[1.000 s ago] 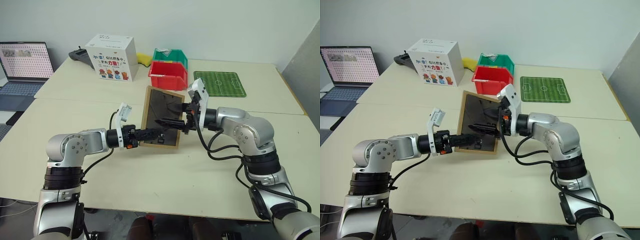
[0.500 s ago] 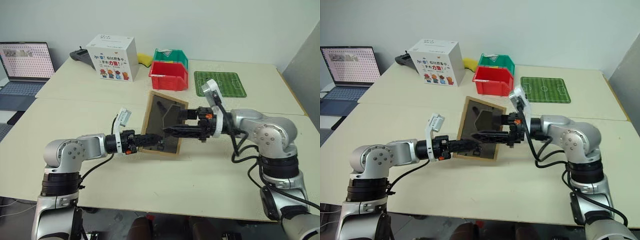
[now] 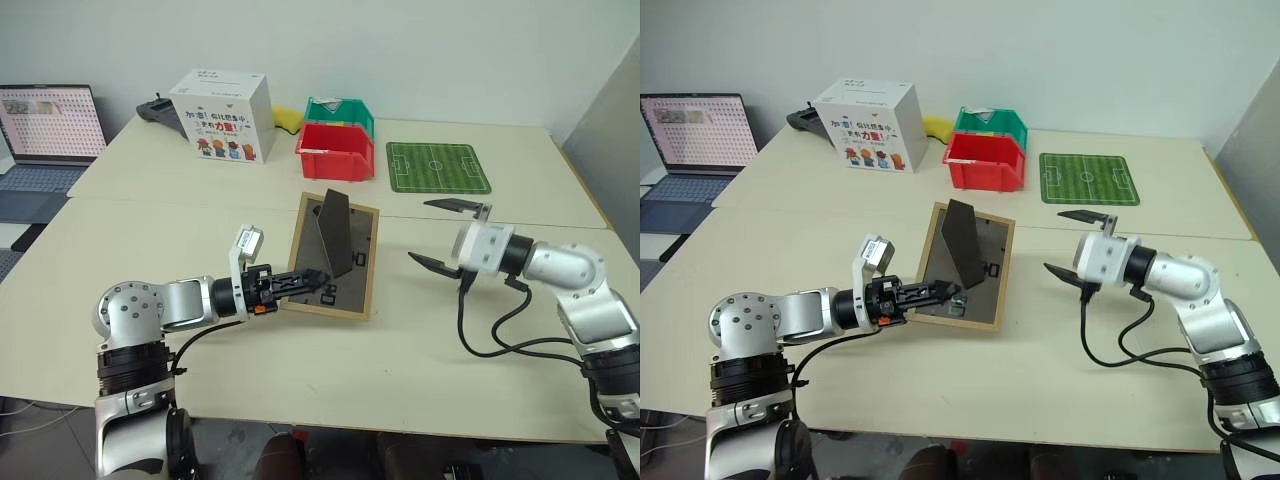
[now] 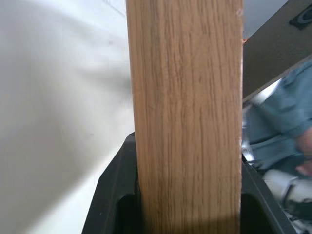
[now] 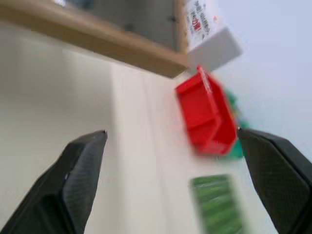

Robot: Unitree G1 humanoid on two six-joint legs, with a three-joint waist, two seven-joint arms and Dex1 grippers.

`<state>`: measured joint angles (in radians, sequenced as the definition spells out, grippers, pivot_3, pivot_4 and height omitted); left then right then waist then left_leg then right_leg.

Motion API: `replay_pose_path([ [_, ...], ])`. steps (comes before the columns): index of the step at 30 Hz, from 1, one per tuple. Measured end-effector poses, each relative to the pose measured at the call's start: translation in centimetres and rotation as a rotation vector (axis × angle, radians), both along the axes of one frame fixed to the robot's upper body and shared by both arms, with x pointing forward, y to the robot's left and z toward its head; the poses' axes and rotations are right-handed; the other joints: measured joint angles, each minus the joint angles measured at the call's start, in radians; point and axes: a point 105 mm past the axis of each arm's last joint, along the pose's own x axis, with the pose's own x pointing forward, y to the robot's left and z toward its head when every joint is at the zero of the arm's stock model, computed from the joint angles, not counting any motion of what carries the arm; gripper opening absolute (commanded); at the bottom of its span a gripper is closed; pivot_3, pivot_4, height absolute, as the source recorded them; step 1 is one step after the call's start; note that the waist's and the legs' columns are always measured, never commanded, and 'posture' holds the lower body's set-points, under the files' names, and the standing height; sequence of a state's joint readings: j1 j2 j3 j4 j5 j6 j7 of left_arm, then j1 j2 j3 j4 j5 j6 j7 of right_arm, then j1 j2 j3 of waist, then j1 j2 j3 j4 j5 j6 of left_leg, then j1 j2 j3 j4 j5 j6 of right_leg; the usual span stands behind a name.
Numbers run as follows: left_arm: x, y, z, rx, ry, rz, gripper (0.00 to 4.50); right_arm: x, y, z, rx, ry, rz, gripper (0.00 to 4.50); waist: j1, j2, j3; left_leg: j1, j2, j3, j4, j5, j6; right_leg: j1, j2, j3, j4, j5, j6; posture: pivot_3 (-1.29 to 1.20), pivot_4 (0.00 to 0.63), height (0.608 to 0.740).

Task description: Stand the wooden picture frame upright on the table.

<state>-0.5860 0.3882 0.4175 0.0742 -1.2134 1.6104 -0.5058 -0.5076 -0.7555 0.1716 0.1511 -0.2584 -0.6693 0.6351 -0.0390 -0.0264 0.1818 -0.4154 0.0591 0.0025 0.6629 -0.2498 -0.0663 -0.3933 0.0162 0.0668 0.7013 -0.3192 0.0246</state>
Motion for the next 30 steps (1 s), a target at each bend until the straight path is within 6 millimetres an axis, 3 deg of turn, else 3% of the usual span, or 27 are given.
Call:
replay_pose_path([
  [3,-0.1,-0.4,0.5,-0.048,0.007,-0.007,1.26,-0.1,1.8,-0.8,-0.04,-0.181,0.111,4.49,-0.009,0.0,0.0,0.002,0.002,0.0,0.0,0.001,-0.003,0.0,0.0,0.002,0.003,0.0,0.0,0.0,0.15,0.74],
  [7,-1.0,-1.3,0.0,-0.085,0.04,-0.044,1.26,-0.1,4.5,0.6,-0.001,-0.356,0.215,4.49,-0.011,0.0,0.0,0.002,0.003,-0.001,0.0,0.002,-0.004,0.0,-0.001,0.003,0.006,0.0,0.0,0.0,0.15,0.74],
  [13,-1.7,-1.8,-0.3,-0.085,0.082,-0.035,1.26,0.6,5.8,1.5,0.01,-0.473,0.267,4.49,0.0,0.0,0.0,0.003,0.003,-0.002,0.001,0.003,-0.004,0.0,-0.003,0.004,0.006,0.0,0.0,0.0,0.15,0.74],
  [16,-1.6,-1.7,-0.2,-0.088,0.106,-0.004,1.26,0.7,6.0,1.1,0.015,-0.469,0.291,4.06,0.004,0.0,0.0,0.003,0.003,-0.001,0.001,0.003,-0.004,0.001,-0.004,0.004,0.006,0.0,0.0,0.0,0.15,0.74],
  [21,-1.8,-1.8,0.0,-0.084,0.108,0.014,1.26,0.7,5.8,0.7,0.013,-0.461,0.303,2.76,0.007,0.0,0.0,0.003,0.002,-0.001,0.002,0.003,-0.004,0.001,-0.003,0.004,0.006,0.0,0.0,0.0,0.15,0.74],
  [27,-1.9,-1.9,0.3,-0.1,0.107,-0.004,1.26,1.3,5.3,0.8,-0.013,-0.477,0.291,1.58,0.006,0.0,0.0,0.004,0.001,-0.001,0.001,0.003,-0.004,0.001,-0.002,0.004,0.006,0.0,-0.001,0.0,0.15,0.74],
  [29,-2.0,-2.0,0.5,-0.118,0.105,-0.01,1.26,1.3,5.3,1.3,-0.015,-0.496,0.295,1.43,0.006,0.0,0.0,0.004,0.001,-0.001,0.001,0.003,-0.004,0.002,-0.002,0.004,0.006,0.0,-0.001,0.0,0.15,0.74],
  [30,-2.0,-2.0,0.5,-0.118,0.106,-0.012,1.6,1.3,5.3,1.4,-0.019,-0.498,0.298,1.42,0.006,0.0,0.0,0.004,0.001,-0.001,0.001,0.003,-0.004,0.002,-0.002,0.004,0.006,0.0,-0.001,0.0,0.15,0.74],
])
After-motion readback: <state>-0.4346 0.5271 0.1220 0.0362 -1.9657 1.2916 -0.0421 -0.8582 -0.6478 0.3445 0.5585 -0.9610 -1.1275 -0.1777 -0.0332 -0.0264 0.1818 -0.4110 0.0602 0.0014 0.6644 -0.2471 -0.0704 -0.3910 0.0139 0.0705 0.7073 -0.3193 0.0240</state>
